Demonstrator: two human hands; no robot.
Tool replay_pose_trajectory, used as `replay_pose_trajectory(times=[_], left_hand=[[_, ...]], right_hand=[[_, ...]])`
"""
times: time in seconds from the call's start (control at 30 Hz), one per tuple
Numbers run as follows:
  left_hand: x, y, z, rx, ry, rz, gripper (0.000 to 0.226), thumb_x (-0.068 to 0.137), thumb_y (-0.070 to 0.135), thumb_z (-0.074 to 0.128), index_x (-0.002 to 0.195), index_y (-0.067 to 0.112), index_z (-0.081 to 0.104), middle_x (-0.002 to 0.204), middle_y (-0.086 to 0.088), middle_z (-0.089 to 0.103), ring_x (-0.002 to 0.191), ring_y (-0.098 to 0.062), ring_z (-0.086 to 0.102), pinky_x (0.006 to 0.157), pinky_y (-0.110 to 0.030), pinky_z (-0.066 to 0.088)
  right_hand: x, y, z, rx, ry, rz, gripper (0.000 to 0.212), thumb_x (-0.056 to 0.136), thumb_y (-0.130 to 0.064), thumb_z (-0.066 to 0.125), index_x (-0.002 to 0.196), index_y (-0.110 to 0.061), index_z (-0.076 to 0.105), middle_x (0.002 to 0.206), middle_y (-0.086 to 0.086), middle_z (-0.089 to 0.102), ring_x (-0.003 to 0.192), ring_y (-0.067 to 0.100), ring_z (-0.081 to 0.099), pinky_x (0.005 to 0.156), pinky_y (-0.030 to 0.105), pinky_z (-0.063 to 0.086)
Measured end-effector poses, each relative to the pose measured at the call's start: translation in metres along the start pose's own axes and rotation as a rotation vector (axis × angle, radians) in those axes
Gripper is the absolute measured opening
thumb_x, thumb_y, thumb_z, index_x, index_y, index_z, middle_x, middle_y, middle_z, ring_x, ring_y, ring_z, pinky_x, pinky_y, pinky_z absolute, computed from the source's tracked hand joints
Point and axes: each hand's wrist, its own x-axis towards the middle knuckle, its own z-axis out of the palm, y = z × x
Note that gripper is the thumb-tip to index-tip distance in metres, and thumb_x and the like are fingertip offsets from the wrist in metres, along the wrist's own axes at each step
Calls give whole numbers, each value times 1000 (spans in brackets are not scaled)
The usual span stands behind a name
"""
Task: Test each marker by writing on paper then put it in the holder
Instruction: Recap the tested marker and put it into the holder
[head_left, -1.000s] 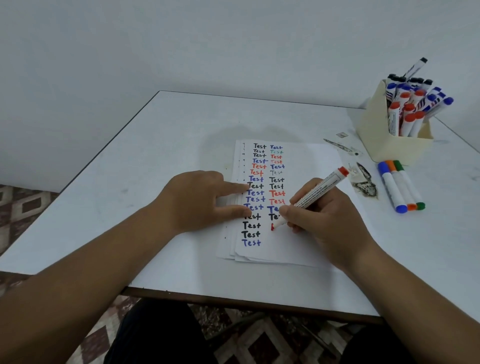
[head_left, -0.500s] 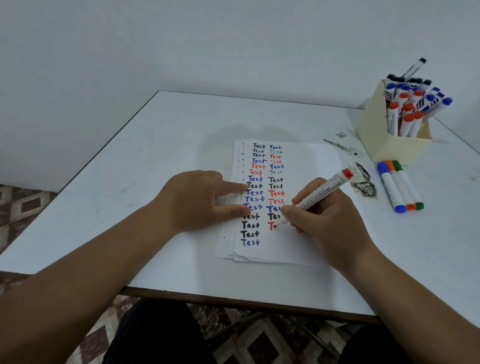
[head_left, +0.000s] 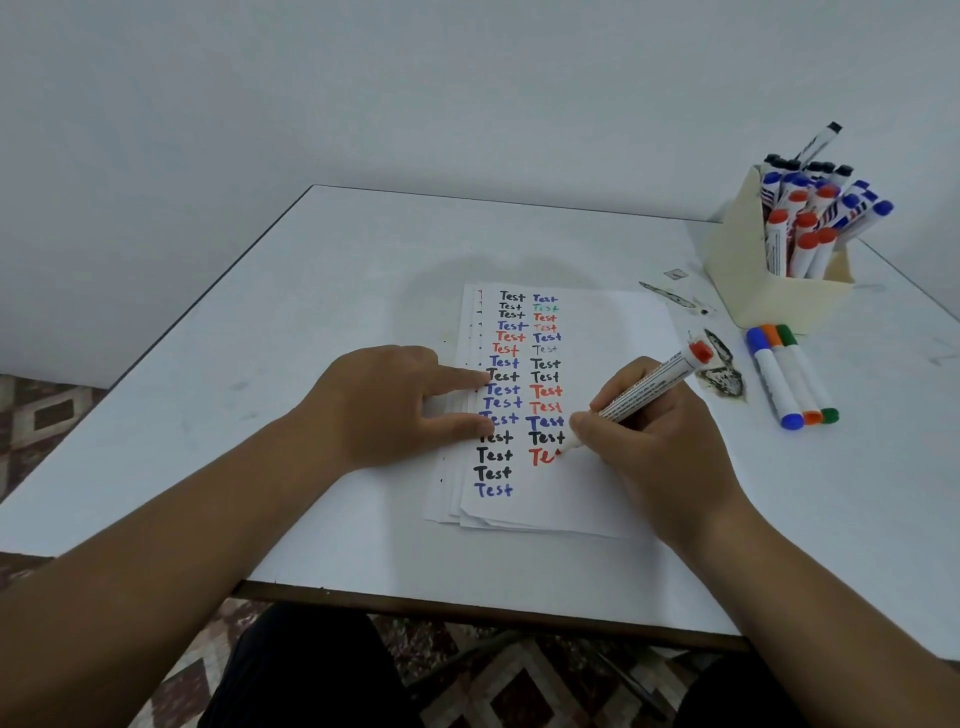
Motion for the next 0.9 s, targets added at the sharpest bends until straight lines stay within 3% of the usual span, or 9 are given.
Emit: replay_pose_trajectory(times=[0.33, 0.57, 0.7, 0.9], left_hand=[[1, -1, 2, 2, 0, -2, 78, 65, 98, 19, 131, 66, 46, 76, 17, 47, 74, -1, 46, 61, -22, 30], [1, -2, 3, 0, 11, 8, 78, 65, 98, 19, 131, 66, 46, 76, 16, 47, 72, -1, 46, 61, -22, 30], [1, -2, 3, -3, 18, 11, 77, 65, 97, 20, 130, 66, 46, 75, 17, 46, 70, 5, 43, 60, -17, 27], [1, 0, 2, 5, 19, 15, 78, 65, 97, 18, 131, 66, 45, 77, 17, 46, 74, -2, 46, 60, -17, 27]], right_hand=[[-2, -1, 0, -12, -11, -5, 18, 82, -9, 75, 76, -12, 58, 70, 8, 62, 67, 25, 60, 62, 31, 50], [-2, -3, 1, -2, 52, -1, 19, 82, -6, 73, 74, -13, 58, 63, -3, 60, 59, 5, 52, 53, 14, 43], [-2, -4, 0, 13, 9, 8, 17, 80, 0, 70, 74, -7, 57, 58, -2, 57, 54, 7, 48, 50, 17, 41], [-1, -3, 0, 71, 26, 9, 18, 80, 0, 72, 73, -8, 57, 59, 0, 57, 56, 10, 48, 52, 19, 41]])
